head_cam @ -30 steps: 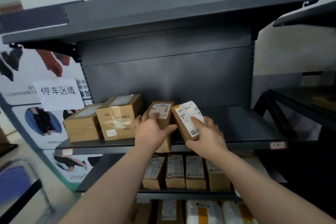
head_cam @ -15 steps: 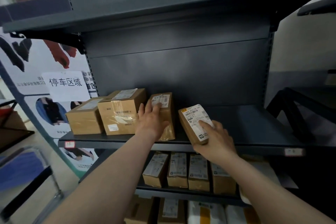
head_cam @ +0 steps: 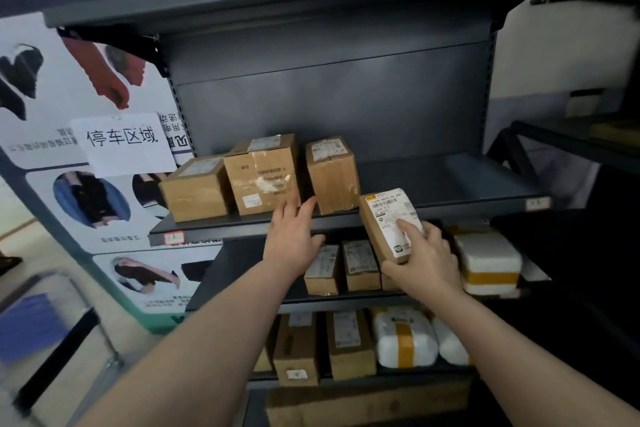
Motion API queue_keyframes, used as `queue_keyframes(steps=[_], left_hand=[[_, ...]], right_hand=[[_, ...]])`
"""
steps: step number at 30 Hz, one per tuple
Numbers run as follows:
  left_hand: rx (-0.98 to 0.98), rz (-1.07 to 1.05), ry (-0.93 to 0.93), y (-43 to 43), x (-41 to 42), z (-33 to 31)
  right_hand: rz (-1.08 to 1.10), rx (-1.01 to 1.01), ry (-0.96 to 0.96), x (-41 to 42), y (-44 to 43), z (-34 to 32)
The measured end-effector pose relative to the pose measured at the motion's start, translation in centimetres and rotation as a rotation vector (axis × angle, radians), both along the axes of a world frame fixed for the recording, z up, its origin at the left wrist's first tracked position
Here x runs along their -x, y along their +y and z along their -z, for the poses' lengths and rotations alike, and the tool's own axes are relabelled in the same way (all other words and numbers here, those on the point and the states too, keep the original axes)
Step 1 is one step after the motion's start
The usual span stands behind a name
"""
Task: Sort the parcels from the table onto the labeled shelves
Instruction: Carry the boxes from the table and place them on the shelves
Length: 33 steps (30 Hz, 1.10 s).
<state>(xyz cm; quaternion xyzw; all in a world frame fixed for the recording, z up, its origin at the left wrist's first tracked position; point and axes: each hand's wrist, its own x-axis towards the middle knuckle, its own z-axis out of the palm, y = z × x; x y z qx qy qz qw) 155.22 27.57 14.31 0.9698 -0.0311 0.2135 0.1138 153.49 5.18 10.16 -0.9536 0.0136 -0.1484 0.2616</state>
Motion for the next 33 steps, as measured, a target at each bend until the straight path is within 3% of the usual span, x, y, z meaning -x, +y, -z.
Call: queue_keyframes(steps=[13,21,33], left_hand=[[0.038,0.014,0.362,11.6,7.5,5.5],[0.039,-0.103,0.520,16.7,5.7,9.0],[-0.026,-0.123,0.671,20.0,-3.7,12.8]], right_hand=[[-0.055,0.042,0.206,5.6,13.1,7.4],[-0.221,0.080,0.416,1.0,19.2,11.0],[-0.288,0.140,0.423,-11.1,24.7,14.0]])
